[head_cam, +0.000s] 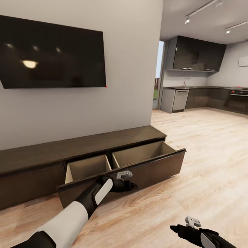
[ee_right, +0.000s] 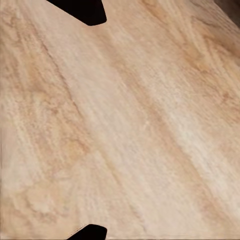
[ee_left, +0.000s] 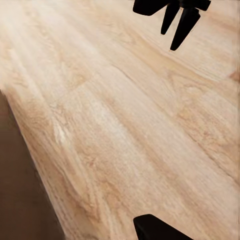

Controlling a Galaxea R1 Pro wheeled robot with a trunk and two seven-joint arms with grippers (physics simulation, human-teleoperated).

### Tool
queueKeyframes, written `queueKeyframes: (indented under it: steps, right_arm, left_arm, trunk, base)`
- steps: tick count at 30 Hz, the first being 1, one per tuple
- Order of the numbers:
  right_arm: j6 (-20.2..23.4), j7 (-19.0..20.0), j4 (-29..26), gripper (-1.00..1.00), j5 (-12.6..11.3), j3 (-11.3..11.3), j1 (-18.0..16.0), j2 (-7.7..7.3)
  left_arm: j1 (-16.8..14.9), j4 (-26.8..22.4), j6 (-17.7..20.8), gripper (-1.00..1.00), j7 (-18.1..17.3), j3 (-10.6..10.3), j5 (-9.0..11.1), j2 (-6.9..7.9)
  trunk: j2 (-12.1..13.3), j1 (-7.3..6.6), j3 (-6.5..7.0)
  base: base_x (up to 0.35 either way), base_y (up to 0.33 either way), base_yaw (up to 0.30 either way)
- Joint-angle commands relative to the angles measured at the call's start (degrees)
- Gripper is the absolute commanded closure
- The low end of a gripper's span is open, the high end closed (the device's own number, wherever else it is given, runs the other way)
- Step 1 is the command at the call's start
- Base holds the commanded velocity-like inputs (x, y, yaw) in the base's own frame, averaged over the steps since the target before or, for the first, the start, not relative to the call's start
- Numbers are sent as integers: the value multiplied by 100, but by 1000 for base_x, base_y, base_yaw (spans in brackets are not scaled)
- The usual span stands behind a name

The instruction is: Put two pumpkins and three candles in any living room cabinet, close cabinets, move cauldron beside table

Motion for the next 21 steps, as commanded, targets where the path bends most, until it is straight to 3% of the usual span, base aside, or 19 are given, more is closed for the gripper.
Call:
queueKeyframes:
  steps: [1, 7, 13, 15, 18, 21]
  right_arm:
    - [28, 6, -6, -100, -35, 22, -4, -3]
    - [33, -1, -10, -100, -35, 22, -3, -1]
    - [46, 5, -38, -100, -29, 8, -2, -1]
    - [52, 4, -50, -100, -27, 12, -2, -1]
    - [63, -5, -70, -100, -18, 16, -2, -1]
    - [78, -13, -94, -100, -12, 11, -7, -1]
  left_arm:
    - [-4, 121, 10, -100, -17, -2, -54, -1]
    - [-4, 624, 2, -100, -19, 4, -422, -2]
    - [-4, 1423, -54, -100, 3, 22, -500, 0]
    - [-4, 1695, -233, -100, 9, 32, -503, 5]
    - [-4, 2441, -962, -100, 8, 52, -478, 17]
    - [-4, 2904, -1355, -100, 0, 62, -464, 13]
  trunk:
    - [-3, -1, -2]
    - [-3, -1, 17]
    - [-3, -1, 35]
    - [-3, -1, 42]
    - [-3, -1, 51]
    - [-3, -1, 61]
  base:
    - [0, 0, -293]
    - [0, 0, -293]
    - [0, 0, -293]
    - [0, 0, -293]
    - [0, 0, -293]
    - [0, 0, -293]
